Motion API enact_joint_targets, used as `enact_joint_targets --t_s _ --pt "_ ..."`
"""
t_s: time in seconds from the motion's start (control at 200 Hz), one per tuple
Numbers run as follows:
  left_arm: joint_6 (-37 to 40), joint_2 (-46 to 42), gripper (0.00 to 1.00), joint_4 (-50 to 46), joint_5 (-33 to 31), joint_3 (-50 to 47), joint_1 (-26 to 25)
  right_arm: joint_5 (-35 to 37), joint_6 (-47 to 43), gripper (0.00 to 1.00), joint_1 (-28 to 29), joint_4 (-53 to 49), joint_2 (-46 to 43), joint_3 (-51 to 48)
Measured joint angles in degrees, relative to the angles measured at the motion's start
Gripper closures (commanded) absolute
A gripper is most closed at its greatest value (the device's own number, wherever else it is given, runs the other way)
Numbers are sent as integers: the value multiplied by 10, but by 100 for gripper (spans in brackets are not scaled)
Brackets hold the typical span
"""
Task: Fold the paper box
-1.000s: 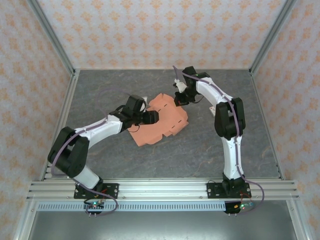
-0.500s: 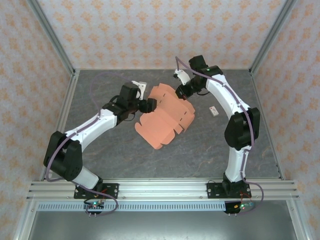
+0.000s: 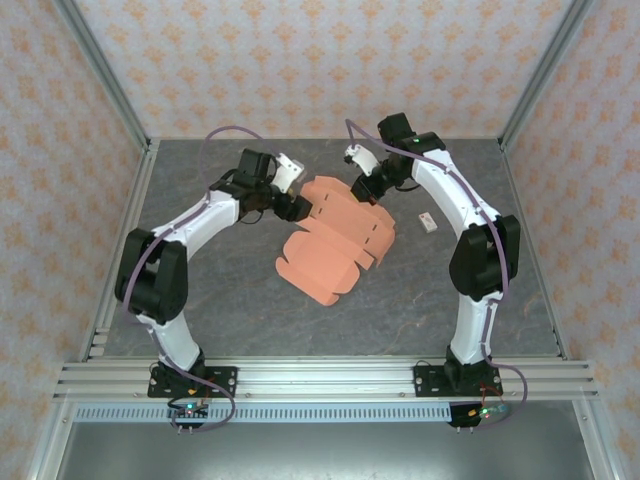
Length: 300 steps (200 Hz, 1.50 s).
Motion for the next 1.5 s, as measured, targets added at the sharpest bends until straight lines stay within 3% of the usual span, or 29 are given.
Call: enact_joint_targets --t_s 0.12,0.375,0.751,1.091,1.501 --pt "27 41 32 -20 39 40 0 -6 -11 100 0 0 0 0" --pt "47 60 60 -36 115 74 0 -8 -25 100 0 -1 0 0" --pt "57 70 88 -62 145 88 14 33 -30 100 9 33 -13 -39" --pt "49 70 100 -83 160 88 17 189 -35 100 75 158 -88 -155" --pt "38 70 99 -110 156 88 35 425 -66 100 178 359 -123 -287"
